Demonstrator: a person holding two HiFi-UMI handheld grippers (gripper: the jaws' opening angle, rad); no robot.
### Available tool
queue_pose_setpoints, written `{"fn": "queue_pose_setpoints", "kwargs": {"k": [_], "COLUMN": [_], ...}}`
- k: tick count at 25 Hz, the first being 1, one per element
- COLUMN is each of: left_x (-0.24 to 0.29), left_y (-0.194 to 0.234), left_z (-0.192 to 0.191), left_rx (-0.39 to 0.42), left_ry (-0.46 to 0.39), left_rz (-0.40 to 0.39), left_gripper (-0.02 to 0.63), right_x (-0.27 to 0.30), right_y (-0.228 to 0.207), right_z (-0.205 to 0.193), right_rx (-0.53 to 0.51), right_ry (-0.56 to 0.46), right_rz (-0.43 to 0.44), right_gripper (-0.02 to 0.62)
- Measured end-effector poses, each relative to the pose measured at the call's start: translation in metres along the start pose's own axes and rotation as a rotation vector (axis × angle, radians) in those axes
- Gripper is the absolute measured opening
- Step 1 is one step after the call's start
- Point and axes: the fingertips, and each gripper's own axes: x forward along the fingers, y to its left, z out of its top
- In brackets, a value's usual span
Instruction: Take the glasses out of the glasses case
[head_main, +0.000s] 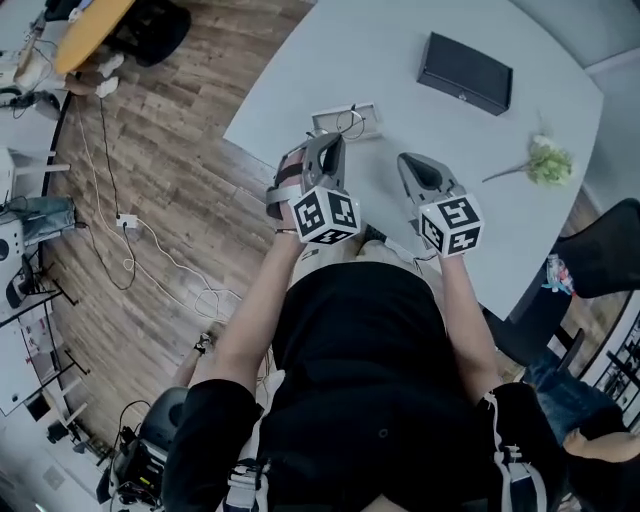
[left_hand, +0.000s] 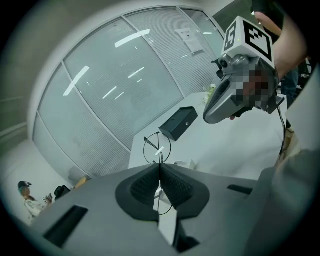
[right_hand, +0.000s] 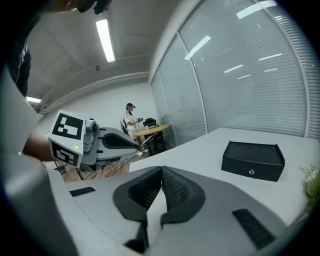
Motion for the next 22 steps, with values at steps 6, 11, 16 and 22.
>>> {"fn": "queue_pose_setpoints", "kwargs": {"k": [6,11,16,22], "left_x": [-0.049,-0.079,-0.098,-0.103], "left_y": [-0.014,-0.005,0.008,0.011], "left_z": [0.007,0.001,0.003,0.007], "left_rx": [-0.068,-0.129,-0.174,-0.182], "left_ry": [-0.021,-0.037,-0.065,-0.085], "left_rz": [0.071,0.111,0.140,0.150], "left_gripper": [0.029,0.029,0.029,0.029], "right_x": [-0.028,-0.042,-0.053,-0.062], "right_y": [0.018,0.039,0.050,0.051], "right_z": [0.015,0.042,0.065,0.072], "right_rx": [0.001,-0.014,-0.037,-0.066], "right_ry": [-0.066,-0.143,-0.196,-0.217], "right_rz": [0.099,0.129,0.134,0.121], "right_gripper": [0.017,0.017,0.015,0.015]}}
